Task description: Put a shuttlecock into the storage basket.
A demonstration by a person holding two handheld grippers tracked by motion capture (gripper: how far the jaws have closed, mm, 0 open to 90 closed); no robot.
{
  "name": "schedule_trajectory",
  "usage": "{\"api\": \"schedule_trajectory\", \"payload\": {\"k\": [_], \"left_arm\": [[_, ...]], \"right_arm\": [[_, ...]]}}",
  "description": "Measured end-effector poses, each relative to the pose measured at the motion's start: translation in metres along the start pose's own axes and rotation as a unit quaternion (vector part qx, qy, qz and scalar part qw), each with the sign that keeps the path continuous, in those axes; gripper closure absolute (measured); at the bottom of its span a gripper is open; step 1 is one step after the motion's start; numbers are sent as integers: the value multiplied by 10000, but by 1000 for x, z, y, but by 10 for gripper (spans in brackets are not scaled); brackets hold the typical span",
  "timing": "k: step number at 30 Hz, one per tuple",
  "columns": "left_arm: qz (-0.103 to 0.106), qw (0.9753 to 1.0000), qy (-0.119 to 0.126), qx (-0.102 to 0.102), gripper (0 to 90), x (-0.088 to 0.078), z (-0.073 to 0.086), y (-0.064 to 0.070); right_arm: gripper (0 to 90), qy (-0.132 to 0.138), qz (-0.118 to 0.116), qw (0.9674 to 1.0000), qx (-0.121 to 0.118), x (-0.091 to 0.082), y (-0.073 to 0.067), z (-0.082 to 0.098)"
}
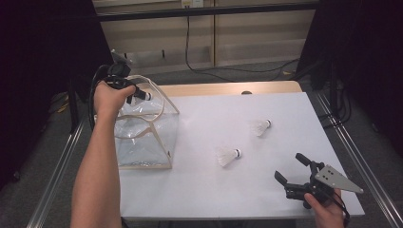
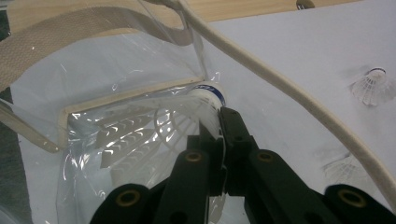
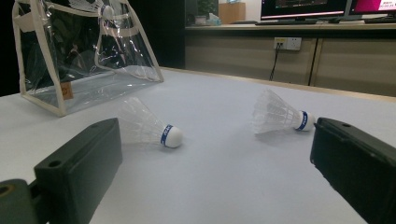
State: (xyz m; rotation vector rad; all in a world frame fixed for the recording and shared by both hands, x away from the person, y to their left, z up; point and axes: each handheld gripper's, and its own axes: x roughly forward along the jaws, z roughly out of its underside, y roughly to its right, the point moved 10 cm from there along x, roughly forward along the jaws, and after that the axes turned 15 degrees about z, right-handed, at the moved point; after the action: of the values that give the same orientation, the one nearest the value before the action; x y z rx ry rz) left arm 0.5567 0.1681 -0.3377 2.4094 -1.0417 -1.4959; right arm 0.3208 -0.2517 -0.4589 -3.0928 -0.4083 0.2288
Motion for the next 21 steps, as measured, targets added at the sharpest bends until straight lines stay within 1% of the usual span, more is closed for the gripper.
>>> {"api": "schedule_trajectory", "payload": {"k": [3, 5, 6, 8, 9, 10, 11, 13, 15, 16, 17, 19, 21], "left_arm": [[-32, 10000, 18, -19, 892, 1, 0, -2], [-59, 10000, -30, -12, 892, 1, 0, -4], [-75, 10000, 17, -46, 890, 2, 0, -4], [-91, 10000, -11, -18, 881, 3, 0, -6], [-126, 9999, 16, -11, 875, 3, -1, -7], [-146, 9999, 78, -22, 865, 3, -2, -8], [-166, 9998, 141, -24, 833, 3, -3, -9], [-148, 9998, 133, -50, 805, 4, -2, -9], [-205, 9997, 115, -32, 770, 3, -2, -9], [-160, 9997, 149, -59, 769, 4, -3, -8], [-137, 9998, 127, -52, 768, 3, -2, -7], [-134, 9998, 150, -38, 754, 3, -2, -6], [-66, 9999, 116, -29, 743, 2, -2, -4]], "right_arm": [[20, -2, 1, 10000, 6, 0, 0, 0], [20, -8, 2, 10000, 11, 0, 0, 0], [20, -11, 3, 10000, 6, 0, 0, 0], [20, -8, -1, 10000, 4, 0, 0, 0], [20, -6, 2, 10000, -3, 0, 0, 0], [20, -14, 5, 10000, -4, 0, 0, 1], [20, -17, 5, 10000, 0, 0, 0, 1], [20, -14, 6, 10000, 9, 0, 0, 1], [20, -15, 3, 10000, 6, 0, 0, 1], [20, -20, 0, 10000, 0, 0, 0, 1], [20, -18, -4, 10000, -2, 0, 0, 1], [20, -10, -13, 10000, 14, 0, -1, 0], [20, -12, -10, 10000, 14, 0, 0, 0]]}}
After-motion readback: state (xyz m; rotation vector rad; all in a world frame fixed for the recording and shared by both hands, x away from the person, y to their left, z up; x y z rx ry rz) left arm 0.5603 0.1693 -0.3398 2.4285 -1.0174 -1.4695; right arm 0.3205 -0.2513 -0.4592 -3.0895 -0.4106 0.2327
